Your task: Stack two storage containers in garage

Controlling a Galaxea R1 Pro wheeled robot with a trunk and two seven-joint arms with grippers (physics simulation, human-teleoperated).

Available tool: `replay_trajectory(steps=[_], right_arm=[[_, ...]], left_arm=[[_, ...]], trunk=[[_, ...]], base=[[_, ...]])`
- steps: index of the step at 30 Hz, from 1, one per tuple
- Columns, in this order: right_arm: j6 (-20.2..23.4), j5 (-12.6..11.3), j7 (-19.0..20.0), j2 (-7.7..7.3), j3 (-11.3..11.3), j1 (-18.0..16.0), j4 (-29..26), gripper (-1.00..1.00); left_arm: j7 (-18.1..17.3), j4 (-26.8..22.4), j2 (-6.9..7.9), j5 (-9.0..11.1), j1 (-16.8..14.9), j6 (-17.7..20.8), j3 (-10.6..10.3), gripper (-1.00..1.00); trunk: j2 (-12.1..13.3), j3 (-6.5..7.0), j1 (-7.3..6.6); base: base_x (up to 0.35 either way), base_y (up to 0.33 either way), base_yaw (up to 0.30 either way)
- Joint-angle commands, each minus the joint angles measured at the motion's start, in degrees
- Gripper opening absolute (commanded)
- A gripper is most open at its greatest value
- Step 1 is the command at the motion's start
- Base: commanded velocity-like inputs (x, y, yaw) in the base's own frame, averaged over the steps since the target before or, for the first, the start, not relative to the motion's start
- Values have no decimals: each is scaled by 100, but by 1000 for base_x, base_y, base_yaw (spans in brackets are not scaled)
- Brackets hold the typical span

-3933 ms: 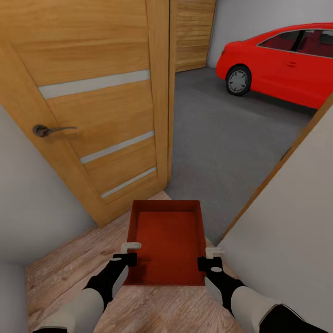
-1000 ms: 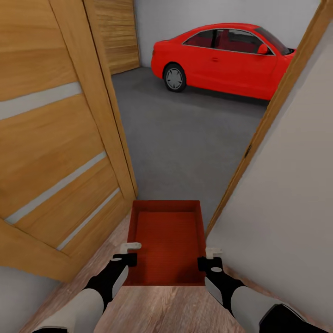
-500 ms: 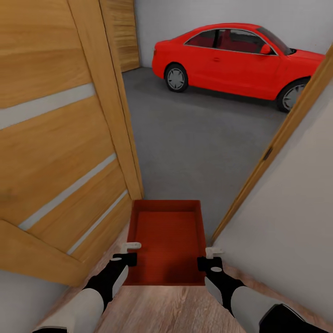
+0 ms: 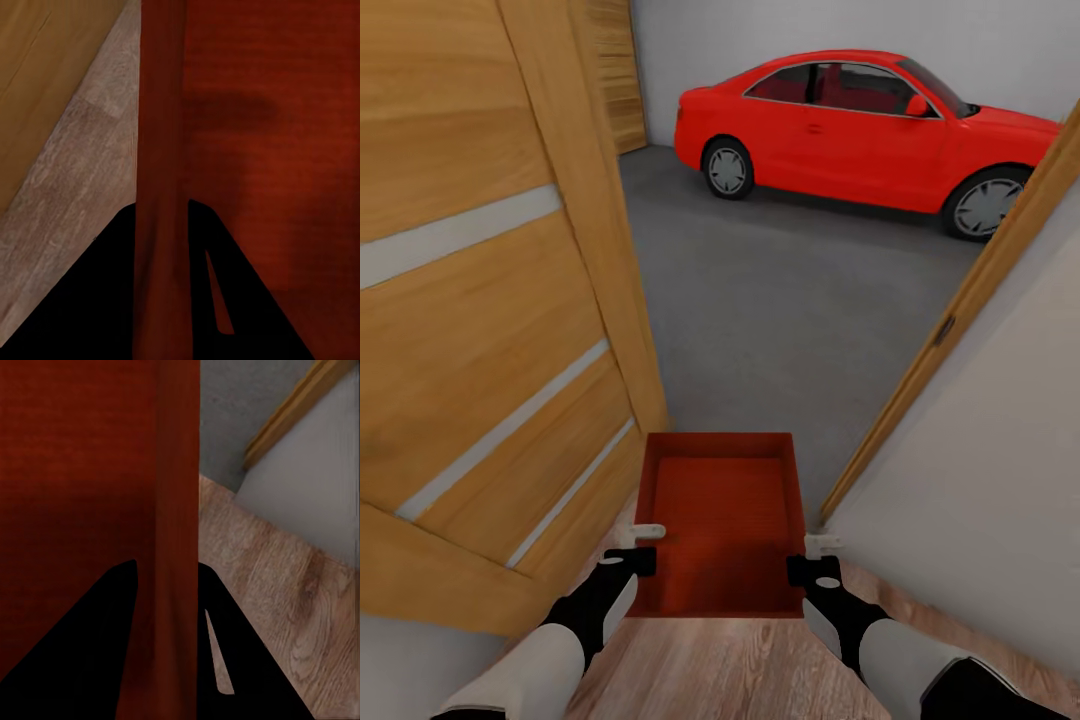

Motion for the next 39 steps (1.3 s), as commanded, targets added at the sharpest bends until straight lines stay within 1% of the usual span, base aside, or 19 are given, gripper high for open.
replay_trajectory(steps=[1, 19, 23, 39], right_arm=[[-8, -72, 1, -3, 140, -1, 243, -100], [-8, -70, 1, -3, 139, -1, 243, -100], [-8, -69, 1, -3, 140, -1, 243, -100], [-8, -76, 1, -12, 138, -1, 243, -100]], left_arm=[[24, -356, 32, 13, -4, 39, 60, -100], [39, -356, 32, 13, -4, 39, 61, -100], [23, -356, 32, 20, -4, 44, 59, -100], [17, -356, 31, 22, -4, 48, 58, -100]], trunk=[[-5, -6, 1], [-5, -6, 1], [-5, -6, 1], [-5, -6, 1]], base=[[0, 1, -239], [0, 0, -240], [4, 11, -121], [141, 259, -3]])
